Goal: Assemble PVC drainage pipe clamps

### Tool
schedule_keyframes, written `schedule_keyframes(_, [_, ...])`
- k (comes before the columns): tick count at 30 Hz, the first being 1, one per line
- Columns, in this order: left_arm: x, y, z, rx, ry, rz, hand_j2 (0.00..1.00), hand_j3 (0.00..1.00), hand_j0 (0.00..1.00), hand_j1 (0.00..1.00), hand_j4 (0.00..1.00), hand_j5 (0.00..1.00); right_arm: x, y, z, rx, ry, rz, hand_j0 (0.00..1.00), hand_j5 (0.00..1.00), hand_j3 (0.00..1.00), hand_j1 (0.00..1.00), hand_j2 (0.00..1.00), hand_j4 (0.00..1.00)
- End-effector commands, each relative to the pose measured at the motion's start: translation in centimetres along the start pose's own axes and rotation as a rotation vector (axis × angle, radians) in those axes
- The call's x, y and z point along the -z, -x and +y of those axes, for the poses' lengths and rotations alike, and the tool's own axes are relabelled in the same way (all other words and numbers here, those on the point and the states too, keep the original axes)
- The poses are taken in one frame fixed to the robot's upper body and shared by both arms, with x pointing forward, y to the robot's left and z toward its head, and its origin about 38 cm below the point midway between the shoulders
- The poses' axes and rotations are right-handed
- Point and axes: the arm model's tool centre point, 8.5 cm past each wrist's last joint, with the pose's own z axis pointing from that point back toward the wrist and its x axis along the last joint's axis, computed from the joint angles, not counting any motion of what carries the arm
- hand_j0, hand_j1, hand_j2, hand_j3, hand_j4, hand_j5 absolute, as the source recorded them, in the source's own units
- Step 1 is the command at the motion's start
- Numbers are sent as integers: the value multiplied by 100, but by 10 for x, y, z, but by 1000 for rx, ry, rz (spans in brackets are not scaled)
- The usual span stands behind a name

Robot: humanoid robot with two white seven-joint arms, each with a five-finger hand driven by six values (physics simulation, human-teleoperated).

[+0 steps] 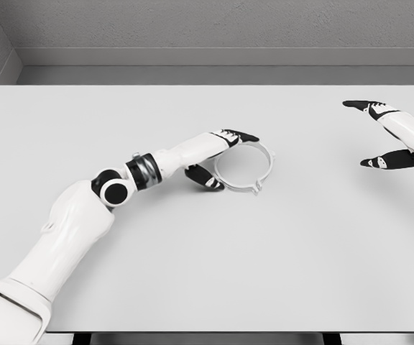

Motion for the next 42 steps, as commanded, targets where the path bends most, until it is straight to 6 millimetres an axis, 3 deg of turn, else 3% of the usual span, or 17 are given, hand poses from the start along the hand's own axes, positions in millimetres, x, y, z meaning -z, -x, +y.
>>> schedule_keyframes(1, [1, -1, 1, -10, -8, -2, 100, 100, 100, 100, 100, 100, 0, -1, -1, 5, 5, -2, 100, 100, 100, 100, 100, 100])
schedule_keyframes(42, [22, -11, 5, -29, -28, -29, 100, 100, 100, 100, 100, 100, 0, -1, 0, 7, 4, -3, 100, 100, 100, 100, 100, 100])
